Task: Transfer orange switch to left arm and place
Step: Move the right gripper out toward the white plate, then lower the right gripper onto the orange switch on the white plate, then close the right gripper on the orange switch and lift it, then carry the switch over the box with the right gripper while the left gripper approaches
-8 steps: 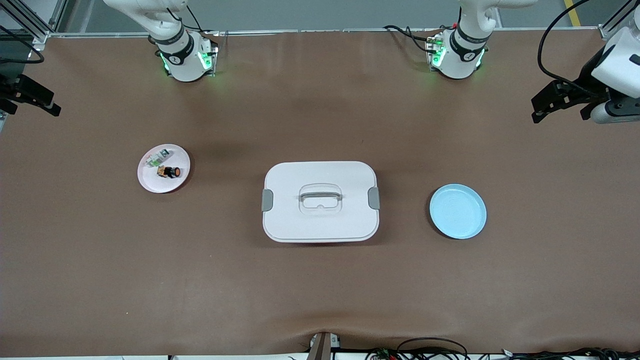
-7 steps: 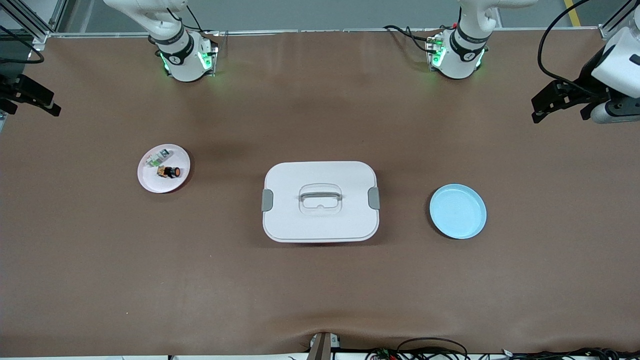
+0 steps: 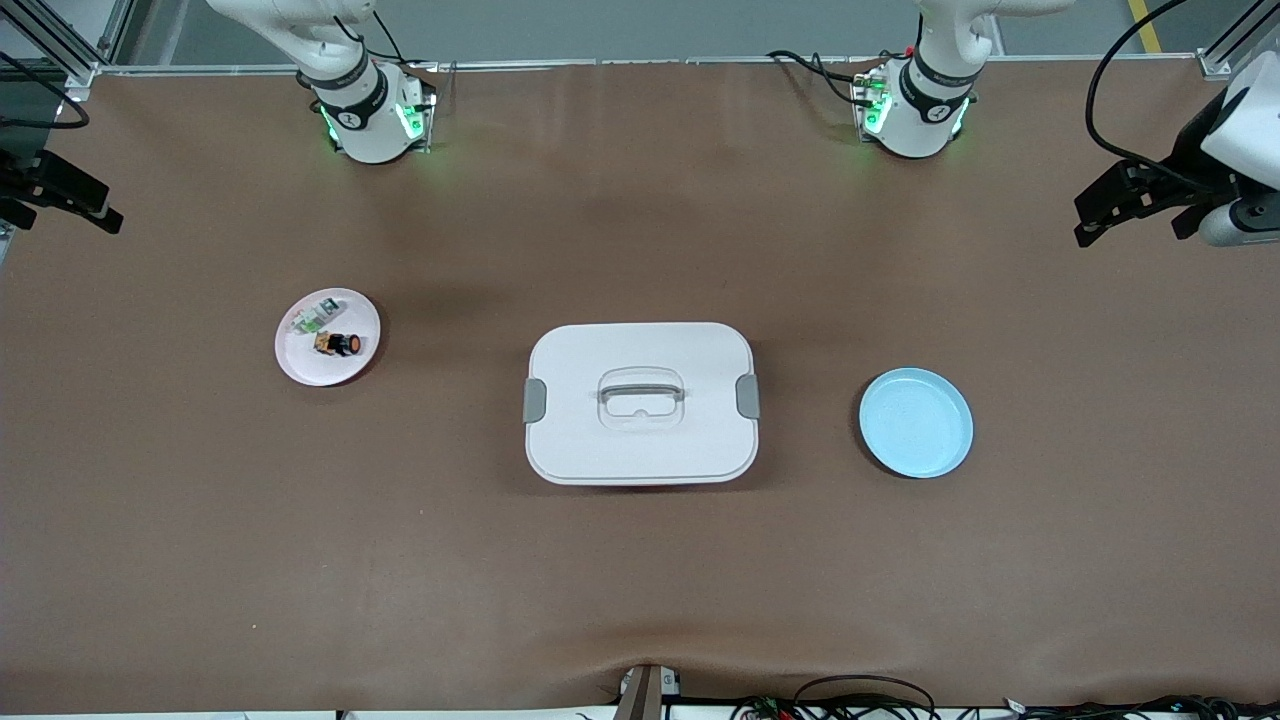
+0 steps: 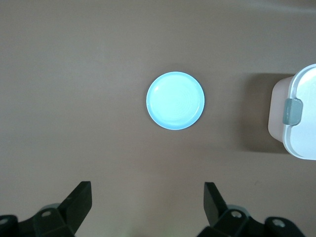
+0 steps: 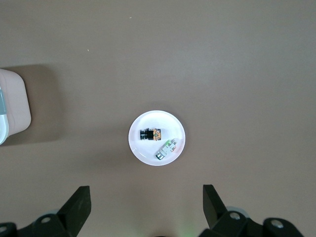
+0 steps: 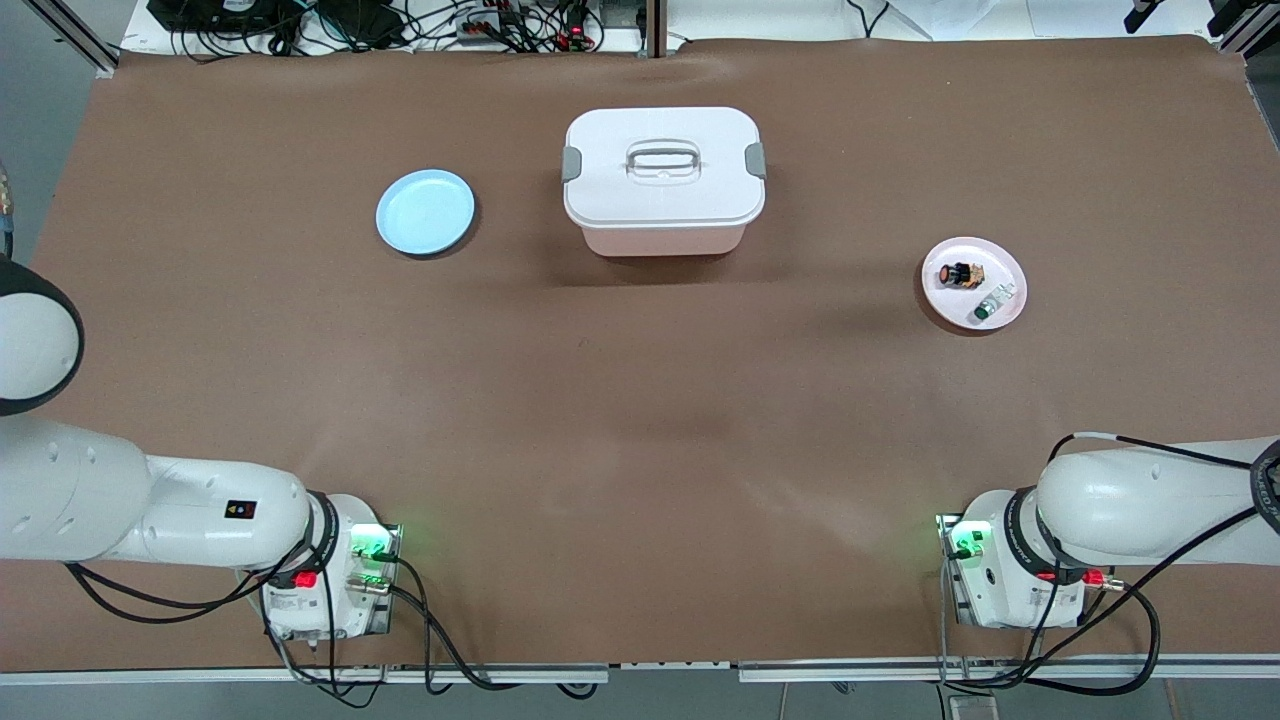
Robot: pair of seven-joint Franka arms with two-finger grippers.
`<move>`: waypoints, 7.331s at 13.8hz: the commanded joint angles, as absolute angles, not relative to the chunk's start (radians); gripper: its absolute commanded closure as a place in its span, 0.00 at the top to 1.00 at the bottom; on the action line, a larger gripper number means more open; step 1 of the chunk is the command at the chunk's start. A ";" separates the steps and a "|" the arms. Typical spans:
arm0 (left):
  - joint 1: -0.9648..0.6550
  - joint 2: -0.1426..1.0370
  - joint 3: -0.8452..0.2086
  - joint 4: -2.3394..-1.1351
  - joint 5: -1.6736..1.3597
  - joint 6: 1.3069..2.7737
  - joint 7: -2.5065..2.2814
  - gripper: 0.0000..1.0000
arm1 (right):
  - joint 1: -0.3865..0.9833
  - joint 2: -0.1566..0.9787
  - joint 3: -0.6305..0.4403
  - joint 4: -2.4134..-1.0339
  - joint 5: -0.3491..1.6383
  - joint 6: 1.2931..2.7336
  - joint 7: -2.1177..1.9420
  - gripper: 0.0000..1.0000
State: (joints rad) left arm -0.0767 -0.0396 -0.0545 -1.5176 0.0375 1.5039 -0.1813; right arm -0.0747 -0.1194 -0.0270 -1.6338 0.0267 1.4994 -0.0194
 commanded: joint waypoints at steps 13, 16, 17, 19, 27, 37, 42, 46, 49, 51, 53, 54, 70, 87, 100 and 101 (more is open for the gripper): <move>-0.071 -0.015 -0.054 -1.502 0.034 1.494 -0.190 1.00 | -0.063 -0.048 -0.029 -1.609 0.040 1.454 -0.006 1.00; -0.072 -0.015 -0.054 -1.503 0.035 1.494 -0.190 1.00 | -0.061 0.038 -0.026 -1.630 0.038 1.477 -0.012 1.00; -0.072 -0.015 -0.054 -1.503 0.037 1.493 -0.190 1.00 | -0.060 0.046 -0.026 -1.666 0.038 1.517 -0.006 1.00; -0.072 -0.017 -0.055 -1.503 0.035 1.486 -0.192 1.00 | -0.064 0.043 -0.026 -1.761 0.043 1.613 -0.005 1.00; -0.072 -0.015 -0.055 -1.503 0.037 1.489 -0.192 1.00 | -0.074 -0.020 -0.029 -2.089 0.100 1.874 -0.020 1.00; -0.071 -0.017 -0.054 -1.503 0.037 1.488 -0.189 1.00 | -0.025 -0.009 -0.028 -2.388 0.114 2.293 -0.092 1.00; -0.069 -0.020 -0.054 -1.499 0.035 1.489 -0.187 1.00 | -0.029 0.043 -0.028 -2.451 0.113 2.420 -0.118 1.00; -0.069 -0.020 -0.052 -1.502 0.037 1.493 -0.183 1.00 | -0.035 0.121 -0.028 -2.485 0.114 2.554 -0.123 1.00; -0.068 -0.026 -0.052 -1.502 0.037 1.491 -0.183 1.00 | -0.043 0.172 -0.026 -2.484 0.124 2.594 -0.123 1.00; -0.061 -0.026 -0.052 -1.502 0.037 1.491 -0.183 1.00 | -0.041 0.193 -0.026 -2.484 0.130 2.617 -0.123 1.00; -0.054 -0.023 -0.054 -1.502 0.037 1.491 -0.184 1.00 | -0.035 0.204 -0.025 -2.484 0.135 2.617 -0.123 1.00; -0.055 -0.021 -0.054 -1.500 0.037 1.493 -0.184 1.00 | -0.035 0.213 -0.025 -2.484 0.135 2.622 -0.123 1.00; -0.049 0.008 -0.052 -1.502 0.038 1.542 -0.179 1.00 | -0.025 0.275 -0.015 -2.482 0.143 2.672 -0.117 0.00; -0.060 -0.003 -0.095 -1.497 -0.007 1.539 -0.224 1.00 | 0.138 0.152 -0.017 -1.751 0.472 1.605 0.576 0.00; -0.057 -0.021 -0.201 -1.572 -0.210 1.685 -0.285 1.00 | 0.520 0.426 -0.017 -1.301 0.655 1.755 1.572 0.00; -0.058 -0.023 -0.204 -1.595 -0.236 1.718 -0.285 1.00 | 0.541 0.452 -0.017 -1.264 0.676 1.766 1.618 0.00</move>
